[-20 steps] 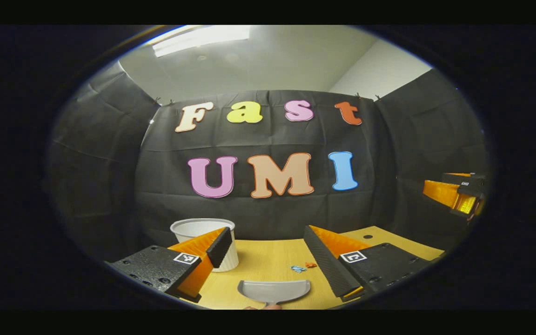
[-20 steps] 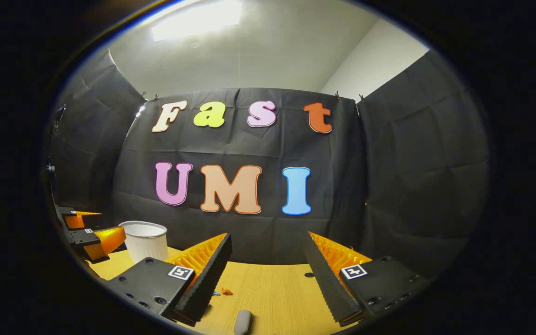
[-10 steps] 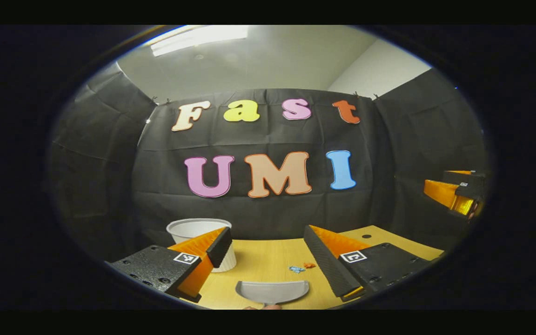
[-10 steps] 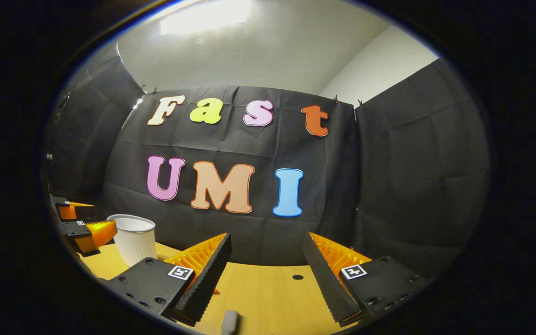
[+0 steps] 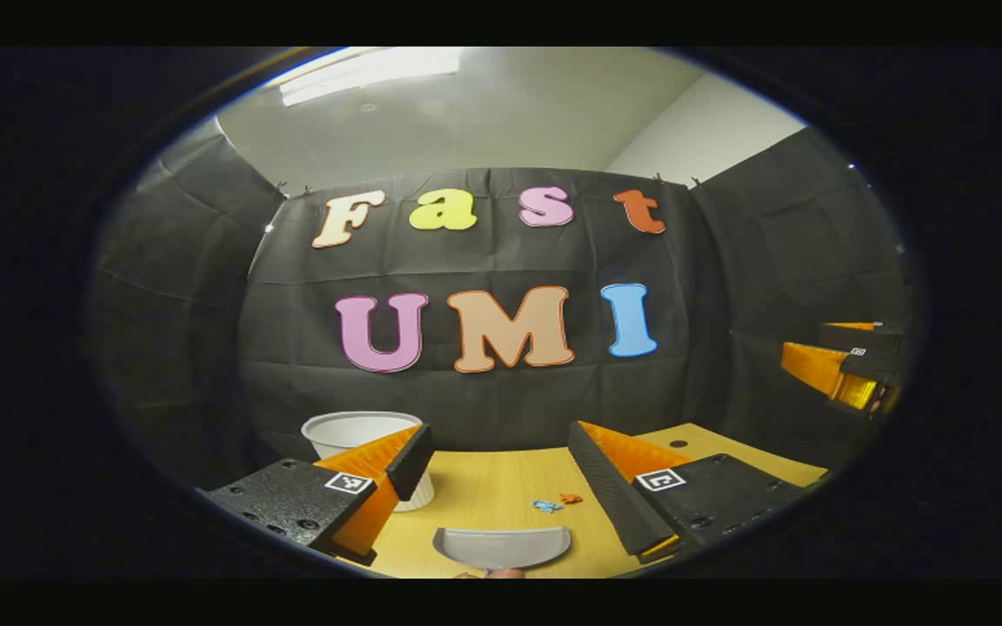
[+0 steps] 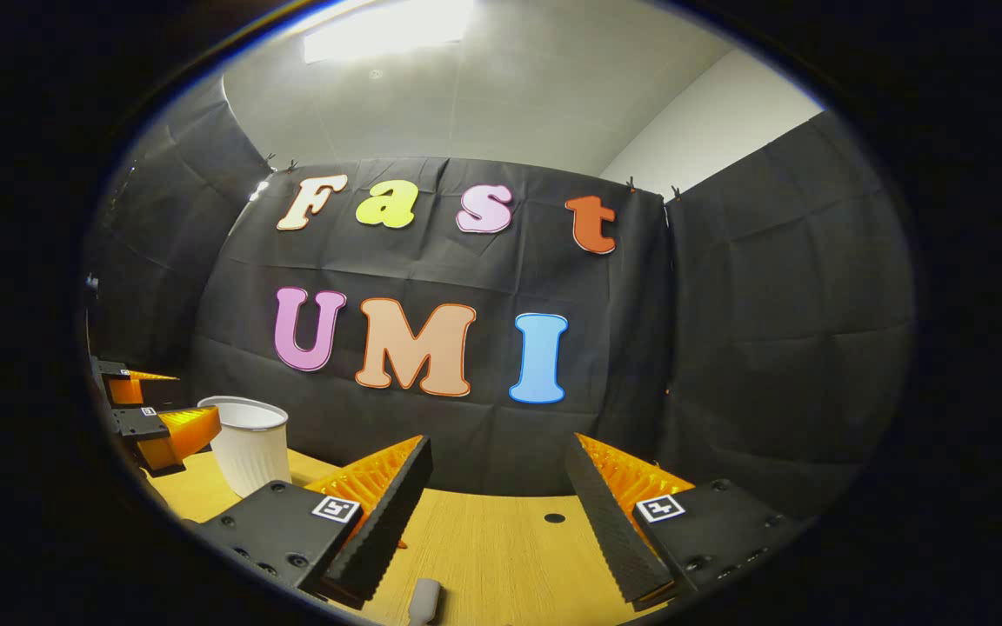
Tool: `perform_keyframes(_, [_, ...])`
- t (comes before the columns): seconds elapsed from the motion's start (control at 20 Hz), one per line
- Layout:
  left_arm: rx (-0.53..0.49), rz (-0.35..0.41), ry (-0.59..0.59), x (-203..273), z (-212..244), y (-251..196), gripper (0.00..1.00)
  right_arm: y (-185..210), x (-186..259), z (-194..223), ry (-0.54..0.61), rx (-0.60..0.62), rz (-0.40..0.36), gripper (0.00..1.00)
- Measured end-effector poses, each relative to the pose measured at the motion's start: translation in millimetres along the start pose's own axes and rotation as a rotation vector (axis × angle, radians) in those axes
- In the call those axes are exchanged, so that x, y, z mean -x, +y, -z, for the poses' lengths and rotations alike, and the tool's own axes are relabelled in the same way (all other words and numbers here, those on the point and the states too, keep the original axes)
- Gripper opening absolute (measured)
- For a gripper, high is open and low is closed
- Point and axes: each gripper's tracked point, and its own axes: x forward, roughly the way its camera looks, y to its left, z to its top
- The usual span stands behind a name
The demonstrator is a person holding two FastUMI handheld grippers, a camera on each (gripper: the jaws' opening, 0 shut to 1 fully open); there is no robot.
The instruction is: Pick up the small broom and dustpan from the desktop, sweep the trash into the dustpan with the broom, and then empty the trash into the garbage bin.
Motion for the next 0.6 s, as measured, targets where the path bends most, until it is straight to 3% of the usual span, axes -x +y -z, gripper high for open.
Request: perform_keyframes(0.6, [-0.015, -0.034, 0.007, 0, 3, 14, 0.94, 7, -5, 5, 0.008, -0.020, -0.019, 0.99])
